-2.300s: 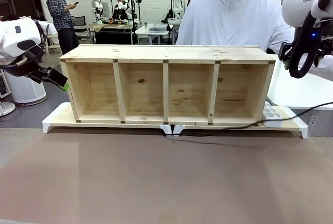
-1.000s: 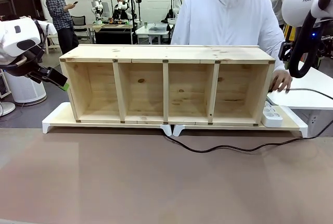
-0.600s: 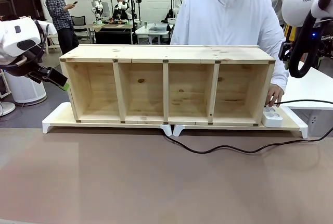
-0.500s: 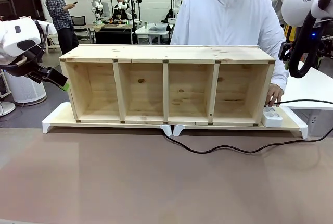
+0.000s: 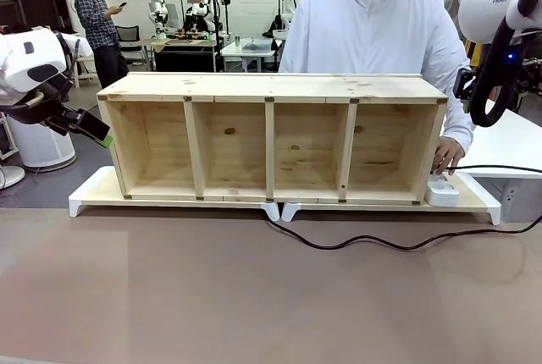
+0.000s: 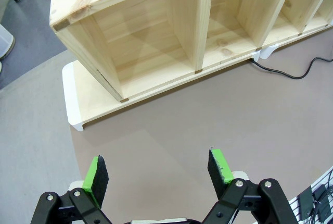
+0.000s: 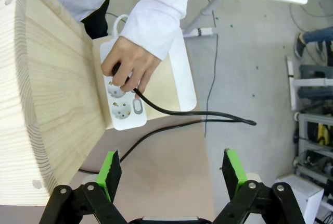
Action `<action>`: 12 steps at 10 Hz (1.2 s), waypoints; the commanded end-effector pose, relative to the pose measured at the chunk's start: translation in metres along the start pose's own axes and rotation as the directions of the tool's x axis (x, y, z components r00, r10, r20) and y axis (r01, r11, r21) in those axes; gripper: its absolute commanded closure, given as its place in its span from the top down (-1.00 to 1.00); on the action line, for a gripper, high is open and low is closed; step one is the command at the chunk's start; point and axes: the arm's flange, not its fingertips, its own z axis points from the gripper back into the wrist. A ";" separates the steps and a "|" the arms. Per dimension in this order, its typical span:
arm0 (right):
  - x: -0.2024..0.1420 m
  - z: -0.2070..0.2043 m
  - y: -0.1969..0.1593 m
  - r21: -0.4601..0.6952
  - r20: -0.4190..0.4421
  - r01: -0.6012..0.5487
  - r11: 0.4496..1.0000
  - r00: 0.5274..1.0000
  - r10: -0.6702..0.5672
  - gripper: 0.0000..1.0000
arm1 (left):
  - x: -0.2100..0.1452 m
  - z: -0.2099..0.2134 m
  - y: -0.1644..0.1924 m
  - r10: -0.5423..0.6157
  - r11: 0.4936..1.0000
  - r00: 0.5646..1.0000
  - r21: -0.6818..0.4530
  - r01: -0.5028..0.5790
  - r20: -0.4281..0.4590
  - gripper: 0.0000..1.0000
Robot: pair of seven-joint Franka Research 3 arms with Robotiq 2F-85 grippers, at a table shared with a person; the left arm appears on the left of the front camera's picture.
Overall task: Perform cable management.
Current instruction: Release the Power Cable when the human grasps it.
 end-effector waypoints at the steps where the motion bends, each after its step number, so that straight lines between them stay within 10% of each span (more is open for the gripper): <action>1: 0.000 0.000 0.000 0.003 -0.004 0.005 1.000 1.000 -0.005 1.00 | 0.000 0.000 0.000 0.007 1.000 1.000 0.000 -0.007 0.000 1.00; 12: 0.000 0.000 0.000 0.003 -0.004 0.005 1.000 1.000 -0.005 1.00 | 0.000 0.000 0.000 0.007 1.000 1.000 0.000 -0.007 0.000 1.00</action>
